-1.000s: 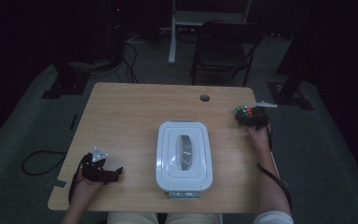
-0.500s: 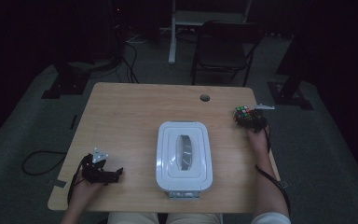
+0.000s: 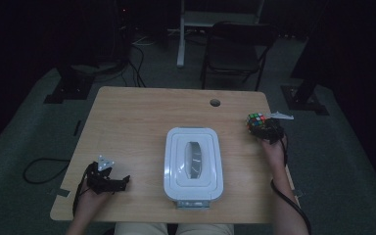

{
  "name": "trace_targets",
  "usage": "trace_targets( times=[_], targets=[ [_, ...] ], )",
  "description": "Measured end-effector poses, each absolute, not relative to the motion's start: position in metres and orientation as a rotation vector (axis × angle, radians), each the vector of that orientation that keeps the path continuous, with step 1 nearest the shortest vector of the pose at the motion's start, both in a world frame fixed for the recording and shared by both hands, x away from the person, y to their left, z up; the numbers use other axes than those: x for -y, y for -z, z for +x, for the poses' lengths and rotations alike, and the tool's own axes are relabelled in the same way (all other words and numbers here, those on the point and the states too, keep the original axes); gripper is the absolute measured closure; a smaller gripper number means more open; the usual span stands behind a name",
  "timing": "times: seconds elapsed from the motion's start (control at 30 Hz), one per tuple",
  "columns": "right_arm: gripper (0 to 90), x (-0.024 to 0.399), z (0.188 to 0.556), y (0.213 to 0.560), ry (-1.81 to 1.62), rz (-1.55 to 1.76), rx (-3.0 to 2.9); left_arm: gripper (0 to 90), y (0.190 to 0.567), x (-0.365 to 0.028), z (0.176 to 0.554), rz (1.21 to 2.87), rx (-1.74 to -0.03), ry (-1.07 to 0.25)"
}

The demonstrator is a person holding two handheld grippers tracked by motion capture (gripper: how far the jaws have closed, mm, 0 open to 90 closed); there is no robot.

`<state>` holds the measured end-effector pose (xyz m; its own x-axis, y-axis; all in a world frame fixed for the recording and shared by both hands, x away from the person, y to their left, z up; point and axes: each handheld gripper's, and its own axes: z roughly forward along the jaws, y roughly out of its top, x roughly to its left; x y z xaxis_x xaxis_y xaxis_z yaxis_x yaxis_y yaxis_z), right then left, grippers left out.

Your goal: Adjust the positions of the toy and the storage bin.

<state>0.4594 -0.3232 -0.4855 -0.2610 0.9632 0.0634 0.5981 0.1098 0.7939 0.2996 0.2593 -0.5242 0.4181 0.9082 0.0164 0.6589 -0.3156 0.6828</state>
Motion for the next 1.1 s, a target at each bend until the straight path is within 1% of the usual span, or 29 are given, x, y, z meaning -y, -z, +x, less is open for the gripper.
trace_targets(
  times=[0.27,0.33,0.37,0.47,0.5,0.57,0.63,1.1],
  targets=[
    [33.8,0.322,0.42,0.477,-1.018,1.507,-1.924,0.5,0.524,-0.259,0.299,2.095,-1.289,-0.529],
    [33.8,0.322,0.414,0.477,-1.016,1.497,-1.932,0.5,0.524,-0.259,0.299,2.098,-1.283,-0.528],
    [33.8,0.321,0.404,0.477,-0.993,1.476,-1.939,0.5,0.524,-0.259,0.299,2.102,-1.273,-0.524],
    [33.8,0.32,0.394,0.478,-0.996,1.471,-1.944,0.5,0.524,-0.259,0.298,2.105,-1.267,-0.52],
    [33.8,0.32,0.383,0.478,-0.996,1.46,-1.947,0.5,0.524,-0.259,0.298,2.106,-1.261,-0.516],
    [33.8,0.32,0.378,0.479,-1.001,1.457,-1.945,0.5,0.524,-0.259,0.298,2.107,-1.26,-0.515],
    [33.8,0.32,0.363,0.479,-0.992,1.442,-1.944,0.5,0.524,-0.26,0.298,2.108,-1.255,-0.512],
    [33.8,0.315,0.298,0.48,-0.998,1.421,-1.922,0.5,0.524,-0.26,0.298,2.11,-1.254,-0.513]
  ],
)
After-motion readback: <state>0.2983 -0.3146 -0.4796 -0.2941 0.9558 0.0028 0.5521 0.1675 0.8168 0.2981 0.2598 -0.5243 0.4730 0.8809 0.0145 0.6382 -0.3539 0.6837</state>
